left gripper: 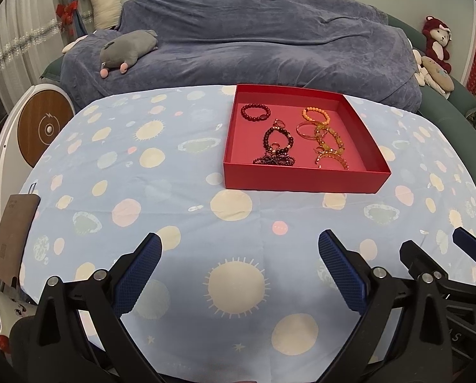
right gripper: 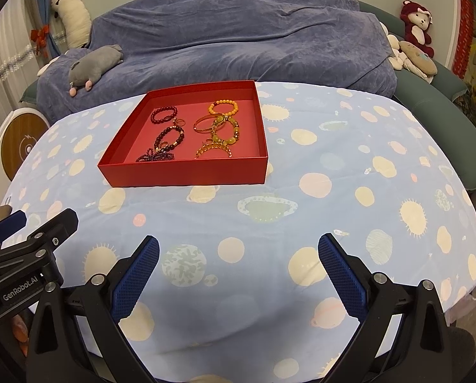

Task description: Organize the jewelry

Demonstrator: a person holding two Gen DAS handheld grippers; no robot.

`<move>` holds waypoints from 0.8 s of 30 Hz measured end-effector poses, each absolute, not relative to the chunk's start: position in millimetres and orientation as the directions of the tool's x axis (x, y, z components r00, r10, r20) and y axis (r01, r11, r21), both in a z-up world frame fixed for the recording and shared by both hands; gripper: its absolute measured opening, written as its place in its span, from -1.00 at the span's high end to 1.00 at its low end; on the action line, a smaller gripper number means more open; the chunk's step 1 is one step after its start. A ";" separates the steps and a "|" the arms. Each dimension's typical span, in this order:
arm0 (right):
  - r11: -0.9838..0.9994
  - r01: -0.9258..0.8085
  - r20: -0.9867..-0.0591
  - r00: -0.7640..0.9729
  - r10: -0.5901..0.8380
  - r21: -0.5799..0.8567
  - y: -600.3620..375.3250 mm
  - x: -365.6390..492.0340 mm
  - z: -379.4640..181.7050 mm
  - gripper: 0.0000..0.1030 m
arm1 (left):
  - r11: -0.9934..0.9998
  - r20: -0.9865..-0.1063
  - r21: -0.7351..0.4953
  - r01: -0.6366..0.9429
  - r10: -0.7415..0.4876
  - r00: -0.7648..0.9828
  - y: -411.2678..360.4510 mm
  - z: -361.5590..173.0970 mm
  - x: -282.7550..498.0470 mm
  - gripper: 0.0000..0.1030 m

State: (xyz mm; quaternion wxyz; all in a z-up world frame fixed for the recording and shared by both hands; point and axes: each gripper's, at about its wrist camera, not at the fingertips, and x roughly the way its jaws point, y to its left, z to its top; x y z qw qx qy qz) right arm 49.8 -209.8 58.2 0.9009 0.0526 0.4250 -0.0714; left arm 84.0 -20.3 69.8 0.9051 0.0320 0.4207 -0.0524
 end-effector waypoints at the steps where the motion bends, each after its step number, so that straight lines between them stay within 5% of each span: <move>1: 0.984 0.173 -0.773 0.629 -0.083 0.035 -209.8 49.8 58.2 -0.87 | 0.993 -0.765 0.015 0.121 -0.067 0.641 -20.3 69.8 84.1 -0.83; 24: 0.984 0.174 -0.774 0.628 -0.082 0.037 -208.2 49.7 57.0 -0.87 | 0.994 -0.763 0.028 0.107 -0.048 0.645 -19.7 70.1 82.1 -0.83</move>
